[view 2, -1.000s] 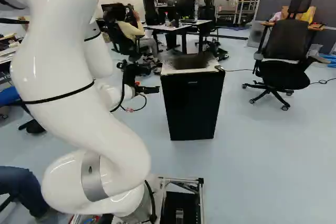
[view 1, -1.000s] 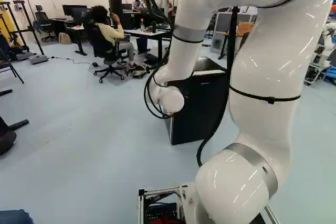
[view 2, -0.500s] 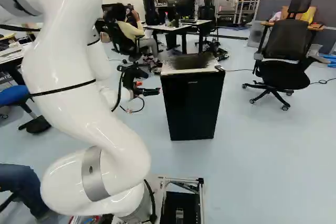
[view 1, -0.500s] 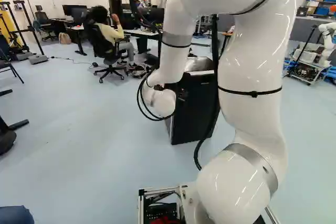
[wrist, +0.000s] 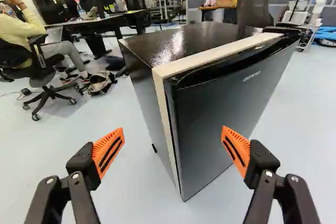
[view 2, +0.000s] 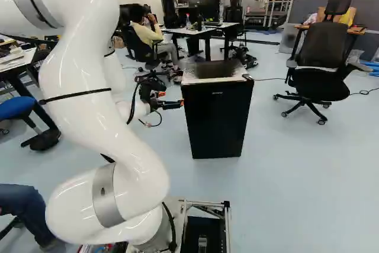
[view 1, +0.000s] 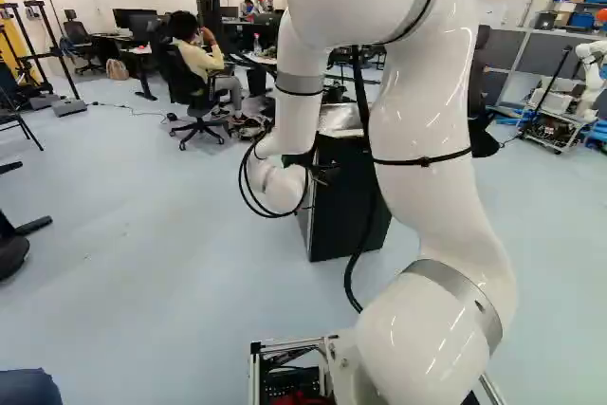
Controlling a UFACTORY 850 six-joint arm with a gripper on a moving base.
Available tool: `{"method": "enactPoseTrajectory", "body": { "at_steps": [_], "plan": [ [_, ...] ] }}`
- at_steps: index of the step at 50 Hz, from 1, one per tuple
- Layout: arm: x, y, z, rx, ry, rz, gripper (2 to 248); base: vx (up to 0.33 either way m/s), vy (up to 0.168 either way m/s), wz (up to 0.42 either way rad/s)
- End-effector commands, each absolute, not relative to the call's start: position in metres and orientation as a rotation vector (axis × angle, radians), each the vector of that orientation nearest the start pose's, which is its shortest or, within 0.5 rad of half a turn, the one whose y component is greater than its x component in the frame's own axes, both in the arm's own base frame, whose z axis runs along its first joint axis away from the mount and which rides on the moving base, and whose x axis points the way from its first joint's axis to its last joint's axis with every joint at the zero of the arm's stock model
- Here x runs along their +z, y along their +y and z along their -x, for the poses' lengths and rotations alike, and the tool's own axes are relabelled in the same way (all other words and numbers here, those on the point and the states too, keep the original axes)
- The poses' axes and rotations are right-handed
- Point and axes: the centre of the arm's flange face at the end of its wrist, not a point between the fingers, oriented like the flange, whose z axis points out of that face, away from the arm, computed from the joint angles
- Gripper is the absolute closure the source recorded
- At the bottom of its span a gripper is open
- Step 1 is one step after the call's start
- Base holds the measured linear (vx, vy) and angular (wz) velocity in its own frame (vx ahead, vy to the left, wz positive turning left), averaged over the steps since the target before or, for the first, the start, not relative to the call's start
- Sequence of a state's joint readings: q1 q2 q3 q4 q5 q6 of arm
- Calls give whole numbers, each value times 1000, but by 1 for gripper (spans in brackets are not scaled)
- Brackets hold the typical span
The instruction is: Grab a drink from the fridge
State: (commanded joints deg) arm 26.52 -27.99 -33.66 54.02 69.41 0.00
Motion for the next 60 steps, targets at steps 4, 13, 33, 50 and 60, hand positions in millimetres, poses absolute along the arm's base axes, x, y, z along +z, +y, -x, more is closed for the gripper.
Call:
{"method": "enactPoseTrajectory", "body": {
  "at_steps": [4, 13, 33, 50, 60],
  "plan": [
    [269, 131, -416, -1996, 750, 2620, 3, 0, 0, 0],
    [259, 133, -425, -2052, 815, 2611, 3, 0, 0, 0],
    [237, 138, -443, -2181, 967, 2585, 3, 0, 0, 0],
    [238, 141, -457, -2278, 1121, 2516, 3, 0, 0, 0],
    [237, 146, -469, -2285, 1146, 2491, 3, 0, 0, 0]
  ]
}}
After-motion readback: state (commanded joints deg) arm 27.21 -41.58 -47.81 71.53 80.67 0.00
